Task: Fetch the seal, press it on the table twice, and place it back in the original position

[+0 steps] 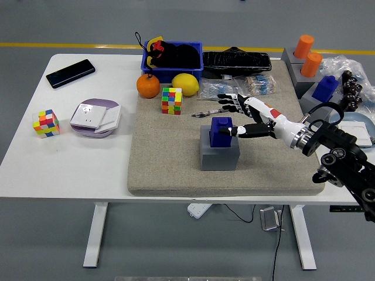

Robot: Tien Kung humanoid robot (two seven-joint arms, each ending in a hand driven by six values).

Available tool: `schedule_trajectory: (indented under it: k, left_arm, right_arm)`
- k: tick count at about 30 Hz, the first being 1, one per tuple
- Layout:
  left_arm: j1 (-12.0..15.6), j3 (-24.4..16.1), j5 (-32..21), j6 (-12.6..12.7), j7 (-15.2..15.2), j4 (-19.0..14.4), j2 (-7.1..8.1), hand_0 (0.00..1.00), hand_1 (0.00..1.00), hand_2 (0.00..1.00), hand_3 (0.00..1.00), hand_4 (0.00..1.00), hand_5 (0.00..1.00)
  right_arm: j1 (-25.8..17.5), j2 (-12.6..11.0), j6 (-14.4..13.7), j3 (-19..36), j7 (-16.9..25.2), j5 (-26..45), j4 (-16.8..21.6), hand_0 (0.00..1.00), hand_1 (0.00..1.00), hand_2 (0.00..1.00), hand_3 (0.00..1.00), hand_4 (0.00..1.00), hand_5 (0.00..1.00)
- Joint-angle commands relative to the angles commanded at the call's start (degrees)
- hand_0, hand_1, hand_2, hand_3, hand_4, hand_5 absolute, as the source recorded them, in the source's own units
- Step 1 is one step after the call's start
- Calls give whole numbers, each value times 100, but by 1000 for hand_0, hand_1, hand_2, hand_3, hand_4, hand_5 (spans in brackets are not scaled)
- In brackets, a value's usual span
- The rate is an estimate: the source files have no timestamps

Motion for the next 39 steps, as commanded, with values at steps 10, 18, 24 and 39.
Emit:
schedule_trajectory:
  k: [10,18,24,39]
  left_arm:
    - [-10,0,-44,3,-11,8,5,724,696,682,751,698,247]
    - [11,0,-56,10,2,18,8,724,696,682,750,699,248]
    - [-5,-106,29,-3,-13,2,2,724,696,682,750,700,247]
    - [14,0,-43,26,-18,10,24,725,695,682,750,699,247]
  right_arm:
    - [-461,-403,135,732,-182,-199,187,998,998,998,998,998,634]
    - [-979,-602,47,1708,-155,-112,84,998,998,998,998,998,741]
    - [-1345,-735,212,2443,-466,-546,80,997,959,953,956,998,733]
    - [-2066,-754,477,3504,-991,-1114,-30,949,915,883,880,998,603]
